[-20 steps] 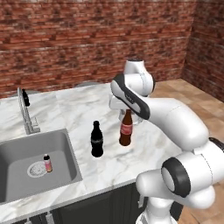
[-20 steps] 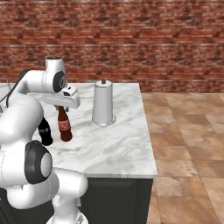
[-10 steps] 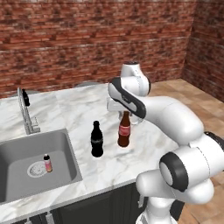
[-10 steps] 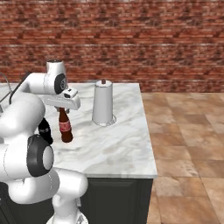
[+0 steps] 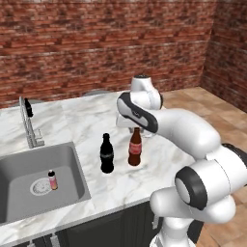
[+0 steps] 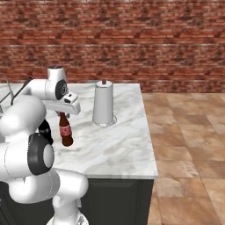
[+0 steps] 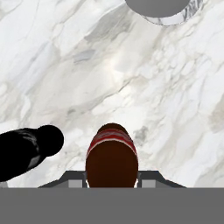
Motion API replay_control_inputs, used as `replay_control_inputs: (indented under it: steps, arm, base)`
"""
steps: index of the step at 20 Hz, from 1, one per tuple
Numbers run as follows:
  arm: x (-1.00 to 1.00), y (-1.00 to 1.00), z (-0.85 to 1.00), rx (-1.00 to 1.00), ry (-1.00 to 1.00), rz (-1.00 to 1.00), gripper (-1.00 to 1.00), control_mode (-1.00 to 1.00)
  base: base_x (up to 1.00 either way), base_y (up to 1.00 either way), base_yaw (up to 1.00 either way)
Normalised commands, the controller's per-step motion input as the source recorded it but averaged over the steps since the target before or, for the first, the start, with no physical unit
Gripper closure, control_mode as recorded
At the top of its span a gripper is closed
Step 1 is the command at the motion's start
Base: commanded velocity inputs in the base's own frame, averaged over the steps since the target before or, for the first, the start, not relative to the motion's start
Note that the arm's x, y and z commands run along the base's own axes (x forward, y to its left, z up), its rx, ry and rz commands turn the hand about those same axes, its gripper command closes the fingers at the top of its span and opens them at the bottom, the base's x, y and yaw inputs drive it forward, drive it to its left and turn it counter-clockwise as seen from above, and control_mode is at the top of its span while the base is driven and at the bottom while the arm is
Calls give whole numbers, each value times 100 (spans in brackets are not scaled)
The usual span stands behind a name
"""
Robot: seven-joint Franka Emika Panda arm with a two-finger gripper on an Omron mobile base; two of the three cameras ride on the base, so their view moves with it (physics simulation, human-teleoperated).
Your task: Place the large bottle from the dining counter next to the other large bottle outside the sink, and place the small bottle from the dining counter next to the other small bottle inside the sink.
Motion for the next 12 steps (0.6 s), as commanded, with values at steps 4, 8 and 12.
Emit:
replay_control_inputs:
  steps: [4, 8, 12]
  arm:
    - [6, 1, -19, 0, 0, -1, 100, -100]
    - [0, 0, -16, 0, 0, -1, 100, -100]
    - [0, 0, -13, 0, 0, 0, 100, -100]
  base:
    - [0, 0, 0]
    - [0, 0, 0]
    - [0, 0, 0]
